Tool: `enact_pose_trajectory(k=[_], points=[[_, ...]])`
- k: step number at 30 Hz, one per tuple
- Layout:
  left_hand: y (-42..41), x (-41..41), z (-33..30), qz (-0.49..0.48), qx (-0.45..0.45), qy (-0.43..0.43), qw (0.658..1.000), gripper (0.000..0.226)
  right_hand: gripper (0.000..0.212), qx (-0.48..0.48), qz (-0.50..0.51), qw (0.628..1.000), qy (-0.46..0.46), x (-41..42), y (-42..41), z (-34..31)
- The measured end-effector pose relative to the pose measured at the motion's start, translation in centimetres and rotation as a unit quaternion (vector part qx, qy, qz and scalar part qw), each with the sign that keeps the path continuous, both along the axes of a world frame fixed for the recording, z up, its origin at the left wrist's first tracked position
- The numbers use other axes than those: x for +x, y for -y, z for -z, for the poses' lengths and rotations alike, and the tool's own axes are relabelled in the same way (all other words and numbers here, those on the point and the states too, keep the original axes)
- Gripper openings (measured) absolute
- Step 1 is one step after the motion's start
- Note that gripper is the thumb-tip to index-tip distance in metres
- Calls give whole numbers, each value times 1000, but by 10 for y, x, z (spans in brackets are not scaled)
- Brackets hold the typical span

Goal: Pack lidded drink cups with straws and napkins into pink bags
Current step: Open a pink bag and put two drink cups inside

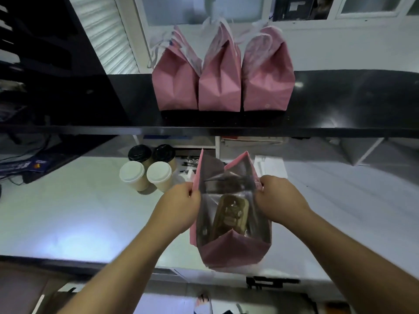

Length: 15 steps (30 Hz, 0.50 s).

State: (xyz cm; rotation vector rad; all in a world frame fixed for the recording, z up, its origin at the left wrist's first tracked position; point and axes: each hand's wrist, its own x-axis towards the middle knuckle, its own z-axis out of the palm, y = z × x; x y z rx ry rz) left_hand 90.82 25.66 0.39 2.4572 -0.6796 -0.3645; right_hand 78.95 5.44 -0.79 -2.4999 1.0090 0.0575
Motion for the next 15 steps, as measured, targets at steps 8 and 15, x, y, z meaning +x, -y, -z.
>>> enact_pose_trajectory(k=[8,15], points=[[-1,48,27,57,-48,-81,994,22,26,6,52,999,-12,32,-4,12],[-3,60,32,63,-155,-50,985,37,38,30,31,999,-29,27,11,13]])
